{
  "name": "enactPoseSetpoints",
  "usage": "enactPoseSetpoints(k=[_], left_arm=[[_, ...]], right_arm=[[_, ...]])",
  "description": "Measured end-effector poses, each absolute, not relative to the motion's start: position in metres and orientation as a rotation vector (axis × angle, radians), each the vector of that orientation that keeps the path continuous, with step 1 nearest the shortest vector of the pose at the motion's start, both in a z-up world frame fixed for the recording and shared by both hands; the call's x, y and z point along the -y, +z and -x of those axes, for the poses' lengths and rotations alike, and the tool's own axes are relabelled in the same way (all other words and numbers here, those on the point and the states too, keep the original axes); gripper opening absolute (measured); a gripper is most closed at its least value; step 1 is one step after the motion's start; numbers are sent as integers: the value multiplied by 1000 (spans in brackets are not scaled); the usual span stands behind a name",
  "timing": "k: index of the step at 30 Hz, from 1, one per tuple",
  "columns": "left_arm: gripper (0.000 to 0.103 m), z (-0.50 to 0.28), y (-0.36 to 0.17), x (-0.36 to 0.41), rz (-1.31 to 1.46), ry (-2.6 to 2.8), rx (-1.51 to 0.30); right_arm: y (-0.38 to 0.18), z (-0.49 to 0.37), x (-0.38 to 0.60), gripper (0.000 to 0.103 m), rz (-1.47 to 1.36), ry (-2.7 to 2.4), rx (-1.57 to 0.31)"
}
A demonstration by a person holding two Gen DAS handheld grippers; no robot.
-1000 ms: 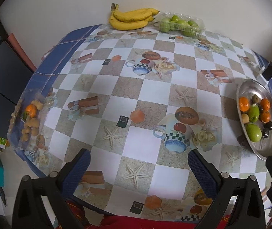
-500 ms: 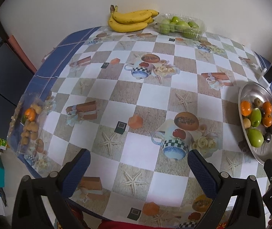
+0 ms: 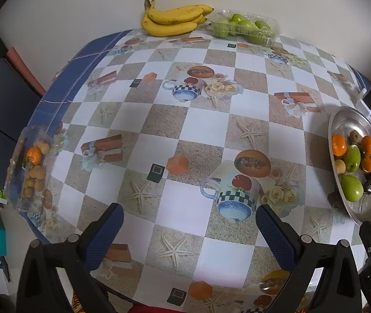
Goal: Organize fruits
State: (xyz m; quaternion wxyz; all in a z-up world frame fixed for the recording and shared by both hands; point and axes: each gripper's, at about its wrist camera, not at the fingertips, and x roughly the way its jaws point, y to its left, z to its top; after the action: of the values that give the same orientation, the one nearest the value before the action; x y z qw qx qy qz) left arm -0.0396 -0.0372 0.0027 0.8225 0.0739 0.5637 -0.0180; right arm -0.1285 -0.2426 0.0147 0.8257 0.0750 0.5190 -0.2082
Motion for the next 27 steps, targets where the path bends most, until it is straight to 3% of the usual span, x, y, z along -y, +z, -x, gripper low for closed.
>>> enactPoseSetpoints(k=[27], left_arm=[[103,44,10,39,-159,-55,-1163]], right_arm=[[13,128,245,101,-185,-441,-1113]])
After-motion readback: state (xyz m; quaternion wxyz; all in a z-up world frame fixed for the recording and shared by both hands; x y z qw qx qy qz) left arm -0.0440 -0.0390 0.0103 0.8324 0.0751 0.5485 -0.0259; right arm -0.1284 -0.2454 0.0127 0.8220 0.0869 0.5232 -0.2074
